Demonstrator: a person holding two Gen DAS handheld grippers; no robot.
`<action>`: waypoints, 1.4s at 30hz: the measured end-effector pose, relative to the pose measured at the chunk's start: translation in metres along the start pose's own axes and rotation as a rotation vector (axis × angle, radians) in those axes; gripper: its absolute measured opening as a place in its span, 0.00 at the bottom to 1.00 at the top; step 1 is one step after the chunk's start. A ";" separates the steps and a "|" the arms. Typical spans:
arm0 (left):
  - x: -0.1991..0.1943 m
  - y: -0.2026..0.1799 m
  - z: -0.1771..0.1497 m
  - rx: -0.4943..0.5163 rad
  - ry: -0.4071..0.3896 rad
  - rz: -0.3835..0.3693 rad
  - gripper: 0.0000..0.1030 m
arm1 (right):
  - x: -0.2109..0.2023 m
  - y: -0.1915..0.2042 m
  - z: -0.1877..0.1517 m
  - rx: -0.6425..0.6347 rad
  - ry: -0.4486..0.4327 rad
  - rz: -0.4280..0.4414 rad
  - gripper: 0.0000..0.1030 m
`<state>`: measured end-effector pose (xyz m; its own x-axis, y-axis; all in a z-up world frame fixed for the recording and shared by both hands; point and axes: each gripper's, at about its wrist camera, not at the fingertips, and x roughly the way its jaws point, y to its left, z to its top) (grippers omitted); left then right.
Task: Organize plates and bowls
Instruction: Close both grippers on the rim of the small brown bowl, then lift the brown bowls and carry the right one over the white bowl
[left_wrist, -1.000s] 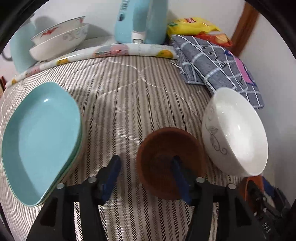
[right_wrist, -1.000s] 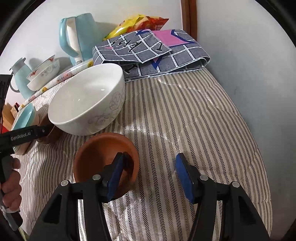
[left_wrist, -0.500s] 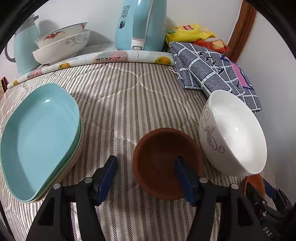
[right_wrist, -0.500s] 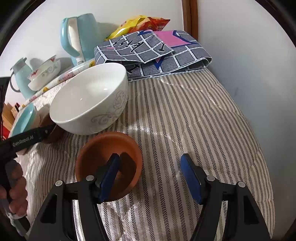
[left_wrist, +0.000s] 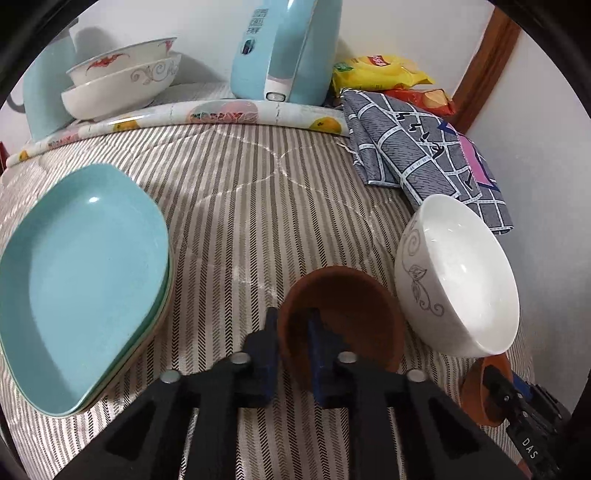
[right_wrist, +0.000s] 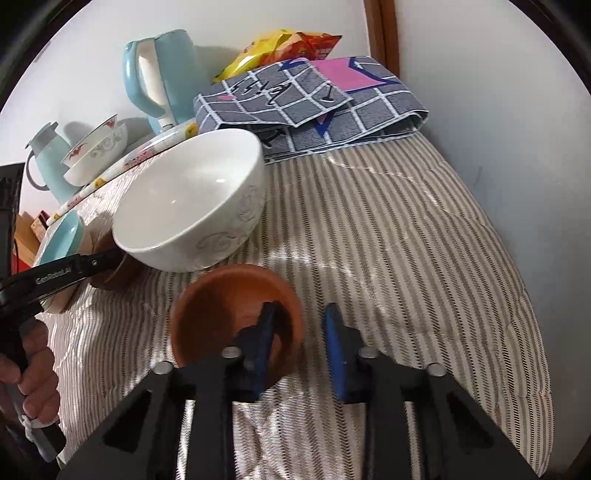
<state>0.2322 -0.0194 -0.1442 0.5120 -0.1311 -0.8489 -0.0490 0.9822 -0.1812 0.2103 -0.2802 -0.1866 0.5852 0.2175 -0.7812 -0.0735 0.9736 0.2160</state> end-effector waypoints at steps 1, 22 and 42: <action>-0.002 -0.001 0.000 0.003 -0.008 0.000 0.10 | 0.000 0.002 0.000 -0.001 0.001 0.009 0.13; -0.049 -0.003 -0.003 -0.015 -0.058 -0.026 0.08 | -0.049 -0.007 0.002 0.038 -0.087 -0.020 0.09; -0.094 -0.022 0.015 0.004 -0.121 -0.055 0.08 | -0.100 0.007 0.026 0.037 -0.189 -0.015 0.09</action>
<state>0.1982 -0.0269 -0.0526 0.6135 -0.1680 -0.7716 -0.0148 0.9745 -0.2239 0.1719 -0.2965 -0.0917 0.7277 0.1825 -0.6612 -0.0359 0.9728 0.2290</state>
